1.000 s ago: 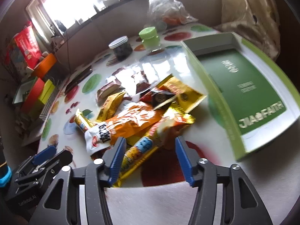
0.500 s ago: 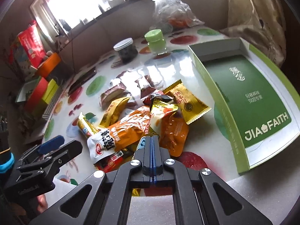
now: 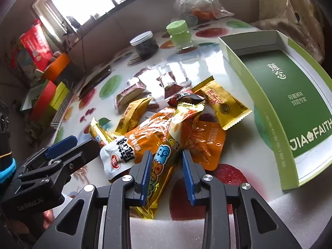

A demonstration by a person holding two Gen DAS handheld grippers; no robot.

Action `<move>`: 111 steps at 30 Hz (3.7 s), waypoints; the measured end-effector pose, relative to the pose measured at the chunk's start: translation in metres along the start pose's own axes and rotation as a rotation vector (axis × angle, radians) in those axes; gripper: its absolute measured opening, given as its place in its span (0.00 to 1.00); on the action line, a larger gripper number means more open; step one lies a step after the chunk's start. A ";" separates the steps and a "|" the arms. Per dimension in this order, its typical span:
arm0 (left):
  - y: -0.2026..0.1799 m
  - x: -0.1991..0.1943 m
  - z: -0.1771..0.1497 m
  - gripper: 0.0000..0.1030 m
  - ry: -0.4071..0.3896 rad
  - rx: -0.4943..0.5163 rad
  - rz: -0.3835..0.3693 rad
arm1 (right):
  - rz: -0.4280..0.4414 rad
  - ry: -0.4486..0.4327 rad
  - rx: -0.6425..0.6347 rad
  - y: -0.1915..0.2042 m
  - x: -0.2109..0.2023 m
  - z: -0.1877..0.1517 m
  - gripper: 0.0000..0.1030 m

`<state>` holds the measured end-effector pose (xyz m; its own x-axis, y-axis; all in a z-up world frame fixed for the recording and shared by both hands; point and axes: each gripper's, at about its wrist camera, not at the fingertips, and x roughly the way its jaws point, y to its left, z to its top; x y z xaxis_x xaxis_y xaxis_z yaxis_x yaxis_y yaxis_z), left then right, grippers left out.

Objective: Organize snacks
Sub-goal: 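Grasp a yellow wafer bar from the snack pile with the right gripper, then grasp the orange jerky pouch with the left gripper while the right gripper holds the wafer bar, then place the wafer bar and jerky pouch into the green box with both grippers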

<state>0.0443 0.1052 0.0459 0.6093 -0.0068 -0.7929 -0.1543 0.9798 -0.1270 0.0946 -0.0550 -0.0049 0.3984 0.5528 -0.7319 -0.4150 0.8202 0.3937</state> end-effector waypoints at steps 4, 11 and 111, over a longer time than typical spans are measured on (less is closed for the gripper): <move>0.000 0.002 0.002 0.81 0.006 0.009 0.005 | 0.012 -0.012 -0.012 0.000 -0.002 0.000 0.21; -0.003 0.007 0.008 0.81 0.012 0.022 -0.003 | 0.021 -0.067 0.012 -0.008 -0.017 0.008 0.19; -0.214 0.079 0.059 0.51 0.148 0.195 -0.211 | -0.214 -0.072 0.063 -0.181 -0.078 0.060 0.18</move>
<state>0.1719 -0.0936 0.0458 0.4898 -0.2284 -0.8414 0.1238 0.9735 -0.1922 0.1881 -0.2377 0.0141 0.5297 0.3728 -0.7618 -0.2643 0.9260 0.2694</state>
